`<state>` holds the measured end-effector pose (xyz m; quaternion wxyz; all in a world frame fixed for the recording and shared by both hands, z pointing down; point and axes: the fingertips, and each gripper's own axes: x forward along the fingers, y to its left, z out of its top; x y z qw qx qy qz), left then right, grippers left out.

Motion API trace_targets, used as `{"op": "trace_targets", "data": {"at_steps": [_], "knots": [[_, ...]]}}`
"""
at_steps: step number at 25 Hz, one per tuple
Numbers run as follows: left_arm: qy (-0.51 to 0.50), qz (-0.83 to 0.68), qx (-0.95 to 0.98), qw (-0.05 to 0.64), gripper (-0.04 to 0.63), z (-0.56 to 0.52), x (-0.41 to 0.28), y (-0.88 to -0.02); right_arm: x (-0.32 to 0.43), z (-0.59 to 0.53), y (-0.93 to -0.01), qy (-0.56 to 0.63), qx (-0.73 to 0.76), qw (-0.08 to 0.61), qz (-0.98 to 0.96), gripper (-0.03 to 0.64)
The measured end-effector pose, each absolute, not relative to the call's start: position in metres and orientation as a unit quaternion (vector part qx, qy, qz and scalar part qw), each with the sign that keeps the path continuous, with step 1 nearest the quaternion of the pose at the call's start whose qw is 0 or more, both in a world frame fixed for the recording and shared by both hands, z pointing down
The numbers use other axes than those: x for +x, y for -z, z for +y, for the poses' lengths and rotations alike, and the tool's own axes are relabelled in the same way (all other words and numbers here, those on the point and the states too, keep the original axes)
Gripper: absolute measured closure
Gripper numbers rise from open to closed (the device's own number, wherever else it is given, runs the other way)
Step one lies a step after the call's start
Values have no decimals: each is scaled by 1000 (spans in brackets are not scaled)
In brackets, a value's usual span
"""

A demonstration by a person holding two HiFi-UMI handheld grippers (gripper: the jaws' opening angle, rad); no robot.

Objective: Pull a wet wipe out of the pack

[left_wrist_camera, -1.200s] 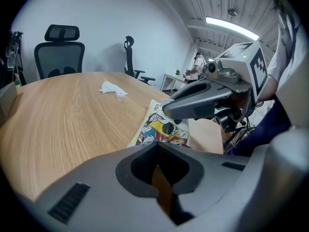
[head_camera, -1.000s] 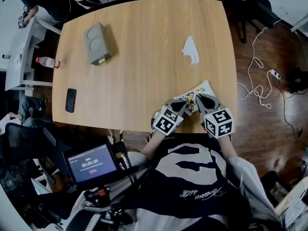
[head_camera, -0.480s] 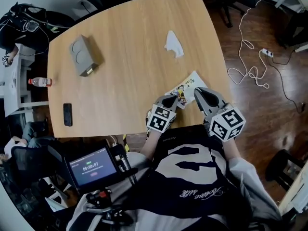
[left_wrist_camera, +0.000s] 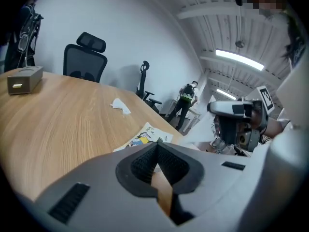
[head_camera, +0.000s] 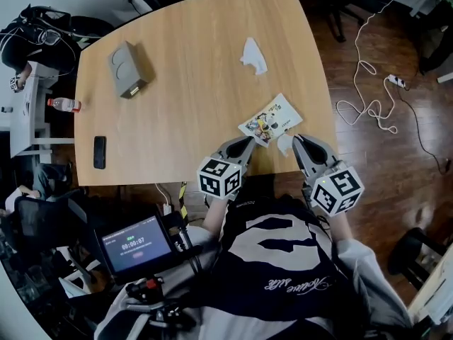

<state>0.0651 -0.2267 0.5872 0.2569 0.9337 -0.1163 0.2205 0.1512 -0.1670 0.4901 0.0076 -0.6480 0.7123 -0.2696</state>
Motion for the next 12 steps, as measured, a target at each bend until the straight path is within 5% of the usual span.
{"op": "trace_targets", "data": {"at_steps": [12], "knots": [[-153, -130, 935, 292, 592, -84, 52, -538, 131, -32, -482, 266, -635, 25, 725, 614]]}}
